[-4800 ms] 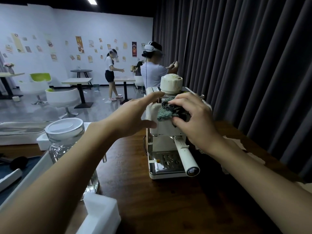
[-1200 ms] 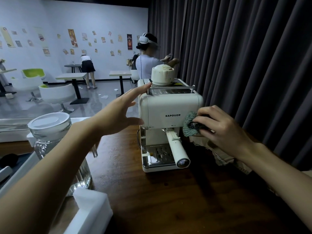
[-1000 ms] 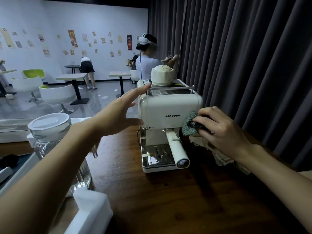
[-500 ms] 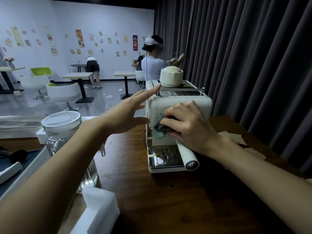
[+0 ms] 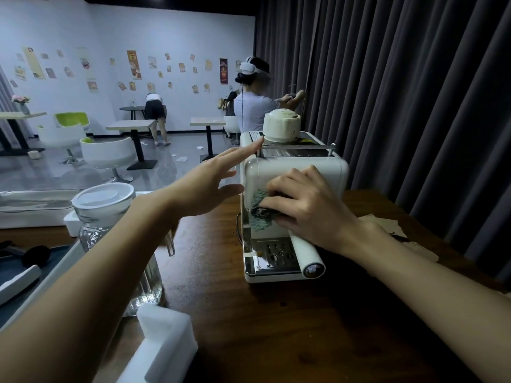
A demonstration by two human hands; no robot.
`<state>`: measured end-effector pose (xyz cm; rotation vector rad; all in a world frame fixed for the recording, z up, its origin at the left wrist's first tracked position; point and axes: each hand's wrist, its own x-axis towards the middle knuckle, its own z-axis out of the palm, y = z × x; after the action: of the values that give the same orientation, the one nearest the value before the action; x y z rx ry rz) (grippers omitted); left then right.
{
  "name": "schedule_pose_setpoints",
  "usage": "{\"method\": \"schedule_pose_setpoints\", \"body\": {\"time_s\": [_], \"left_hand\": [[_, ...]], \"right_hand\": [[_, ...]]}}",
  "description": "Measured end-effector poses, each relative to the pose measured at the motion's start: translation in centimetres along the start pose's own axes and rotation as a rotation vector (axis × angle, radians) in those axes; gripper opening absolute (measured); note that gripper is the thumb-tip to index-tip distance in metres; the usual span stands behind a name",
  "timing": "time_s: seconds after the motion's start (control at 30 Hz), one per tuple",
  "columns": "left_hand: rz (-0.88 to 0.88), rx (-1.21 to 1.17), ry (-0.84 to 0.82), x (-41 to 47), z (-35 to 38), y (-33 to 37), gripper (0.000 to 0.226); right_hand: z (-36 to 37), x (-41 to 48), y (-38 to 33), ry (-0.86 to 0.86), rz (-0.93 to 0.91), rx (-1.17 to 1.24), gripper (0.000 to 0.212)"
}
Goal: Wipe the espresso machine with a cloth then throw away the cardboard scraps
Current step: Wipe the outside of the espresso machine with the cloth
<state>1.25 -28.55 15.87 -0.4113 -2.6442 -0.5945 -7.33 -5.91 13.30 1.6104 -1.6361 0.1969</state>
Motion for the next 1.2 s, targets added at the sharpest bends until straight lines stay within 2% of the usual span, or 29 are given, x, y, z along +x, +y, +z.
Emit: {"method": "schedule_pose_setpoints", "body": {"time_s": [0.23, 0.47, 0.8, 1.03, 1.2], "left_hand": [[-0.007, -0.041, -0.029, 0.0, 0.1, -0.1, 0.109], [-0.006, -0.065, 0.024, 0.1, 0.4, 0.5, 0.106], [-0.019, -0.072, 0.053, 0.2, 0.8, -0.2, 0.109], [-0.004, -0.085, 0.071, 0.1, 0.9, 0.0, 0.108], [-0.001, -0.084, 0.074, 0.1, 1.0, 0.0, 0.107]], "right_hand": [[-2.2, -5.0, 2.5, 0.016, 0.203, -0.007, 0.034], [-2.8, -7.8, 4.3, 0.164, 0.435, 0.033, 0.030], [-1.3, -3.0, 2.1, 0.279, 0.367, 0.053, 0.029], [-0.3, 1.9, -0.5, 0.217, 0.273, 0.063, 0.029], [-0.6, 1.8, -0.4, 0.189, 0.271, 0.023, 0.030]]}}
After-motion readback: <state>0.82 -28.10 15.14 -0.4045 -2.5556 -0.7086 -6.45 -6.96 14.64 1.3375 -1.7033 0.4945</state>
